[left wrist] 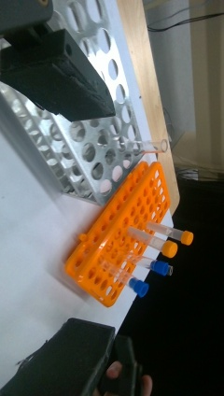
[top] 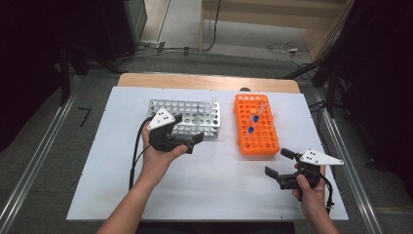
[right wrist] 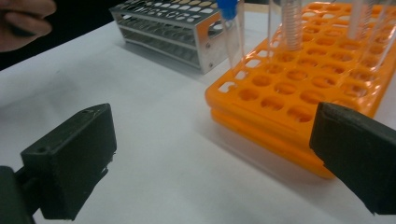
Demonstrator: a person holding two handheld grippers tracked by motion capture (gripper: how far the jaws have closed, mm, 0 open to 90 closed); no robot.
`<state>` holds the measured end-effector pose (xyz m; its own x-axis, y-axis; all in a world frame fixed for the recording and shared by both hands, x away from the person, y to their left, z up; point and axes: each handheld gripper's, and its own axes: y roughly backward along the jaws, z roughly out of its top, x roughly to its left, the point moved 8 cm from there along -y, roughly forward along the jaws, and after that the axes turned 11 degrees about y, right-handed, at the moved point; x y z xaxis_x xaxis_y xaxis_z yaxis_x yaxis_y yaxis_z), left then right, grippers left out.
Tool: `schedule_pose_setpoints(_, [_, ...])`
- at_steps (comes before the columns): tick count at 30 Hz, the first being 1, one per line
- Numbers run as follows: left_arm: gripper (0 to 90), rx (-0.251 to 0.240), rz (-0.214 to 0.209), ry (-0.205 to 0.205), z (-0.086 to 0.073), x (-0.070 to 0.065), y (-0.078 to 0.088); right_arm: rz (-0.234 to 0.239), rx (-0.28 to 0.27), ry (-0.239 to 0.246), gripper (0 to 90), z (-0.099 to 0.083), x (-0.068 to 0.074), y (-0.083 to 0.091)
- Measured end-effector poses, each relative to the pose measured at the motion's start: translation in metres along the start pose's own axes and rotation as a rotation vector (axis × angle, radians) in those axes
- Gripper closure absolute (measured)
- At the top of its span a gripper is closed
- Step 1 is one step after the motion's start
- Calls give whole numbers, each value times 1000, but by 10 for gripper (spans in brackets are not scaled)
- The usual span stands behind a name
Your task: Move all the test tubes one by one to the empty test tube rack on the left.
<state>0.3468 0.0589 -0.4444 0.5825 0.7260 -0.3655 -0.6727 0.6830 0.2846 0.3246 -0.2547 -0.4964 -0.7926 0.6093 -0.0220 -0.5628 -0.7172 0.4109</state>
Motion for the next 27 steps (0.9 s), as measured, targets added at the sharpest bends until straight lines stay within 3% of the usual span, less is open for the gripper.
schedule_pose_setpoints(6, [0, -22, -6, 15, -17, -1, 16, -62, 8, -25, 0, 8, -21, -6])
schedule_pose_setpoints(11, [0, -7, -8, 25, -28, 2, 21, -107, -18, -57, 44, 19, -43, -13])
schedule_pose_setpoints(16, [0, -5, -6, 40, -33, 6, 20, -165, 24, -113, 189, 21, -69, -29])
schedule_pose_setpoints(20, [0, -1, -6, 46, -35, 7, 19, -176, 42, -153, 320, 18, -87, -43])
schedule_pose_setpoints(27, [0, 0, -6, 49, -36, 7, 18, -208, 75, -166, 497, 16, -108, -59])
